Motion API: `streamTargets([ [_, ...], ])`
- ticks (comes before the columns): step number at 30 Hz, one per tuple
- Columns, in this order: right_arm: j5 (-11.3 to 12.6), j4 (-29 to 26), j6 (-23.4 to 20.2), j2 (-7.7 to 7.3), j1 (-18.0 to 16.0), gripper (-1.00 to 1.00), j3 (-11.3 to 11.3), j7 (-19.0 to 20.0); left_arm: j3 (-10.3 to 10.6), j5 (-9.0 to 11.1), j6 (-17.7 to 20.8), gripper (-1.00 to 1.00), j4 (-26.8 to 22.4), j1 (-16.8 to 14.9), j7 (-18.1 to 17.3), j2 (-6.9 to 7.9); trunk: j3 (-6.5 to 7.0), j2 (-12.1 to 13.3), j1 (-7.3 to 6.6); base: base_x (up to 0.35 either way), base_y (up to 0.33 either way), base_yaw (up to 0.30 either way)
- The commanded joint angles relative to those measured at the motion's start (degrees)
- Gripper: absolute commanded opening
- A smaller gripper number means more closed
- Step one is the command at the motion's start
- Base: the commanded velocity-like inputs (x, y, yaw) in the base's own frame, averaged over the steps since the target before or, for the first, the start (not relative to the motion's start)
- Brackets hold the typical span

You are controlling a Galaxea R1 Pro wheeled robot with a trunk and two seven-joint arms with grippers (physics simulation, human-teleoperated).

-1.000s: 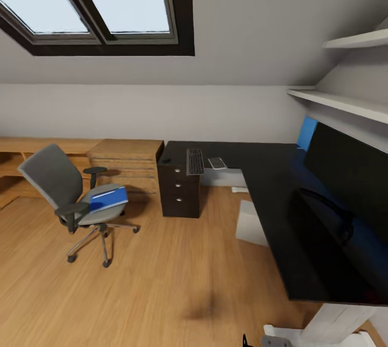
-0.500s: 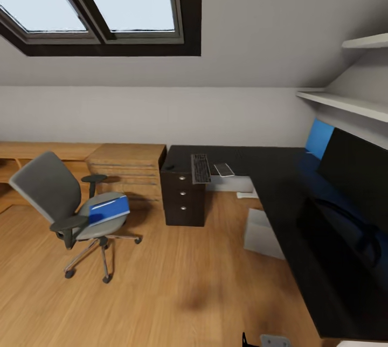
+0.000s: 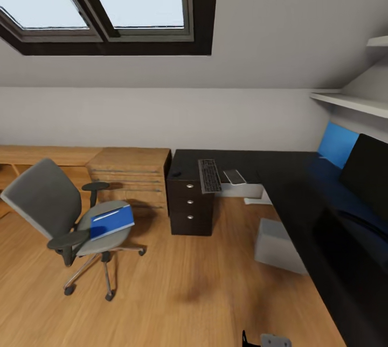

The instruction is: In the bedroom, organize the workspace by keeping the computer under the desk, ensuring the monitor is on the desk, placing the keyboard on the desk next to the monitor, placing the mouse on the desk next to the keyboard, moving the folder from the swivel chair onto the desk next to the mouse, stacking the notebook on top of the folder with the pen on top of the notebook, and positioning the swivel chair next to the desk.

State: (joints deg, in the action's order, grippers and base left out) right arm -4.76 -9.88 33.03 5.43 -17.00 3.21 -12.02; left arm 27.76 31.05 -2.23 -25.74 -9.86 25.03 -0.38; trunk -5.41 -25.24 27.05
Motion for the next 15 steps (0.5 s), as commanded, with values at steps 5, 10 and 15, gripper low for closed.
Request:
streamTargets([
  [5,-0.44,0.11,0.19,0.05,-0.05,1.0,0.36,-0.28,0.53,0.59,-0.23,1.0,-0.01,-0.07,0.37,0.03,-0.12,-0.1,0.06,0.311,0.2,-0.028],
  [10,-0.43,0.12,0.19,0.03,-0.05,1.0,0.39,-0.29,0.54,0.52,-0.23,1.0,-0.01,-0.07,0.38,0.03,-0.12,-0.1,0.06,0.311,0.177,-0.212],
  [15,-0.44,0.2,0.19,0.1,-0.05,1.0,0.34,-0.29,0.61,0.24,-0.7,1.0,-0.01,-0.07,0.38,-0.12,-0.12,-0.1,0.06,0.312,0.135,-0.093],
])
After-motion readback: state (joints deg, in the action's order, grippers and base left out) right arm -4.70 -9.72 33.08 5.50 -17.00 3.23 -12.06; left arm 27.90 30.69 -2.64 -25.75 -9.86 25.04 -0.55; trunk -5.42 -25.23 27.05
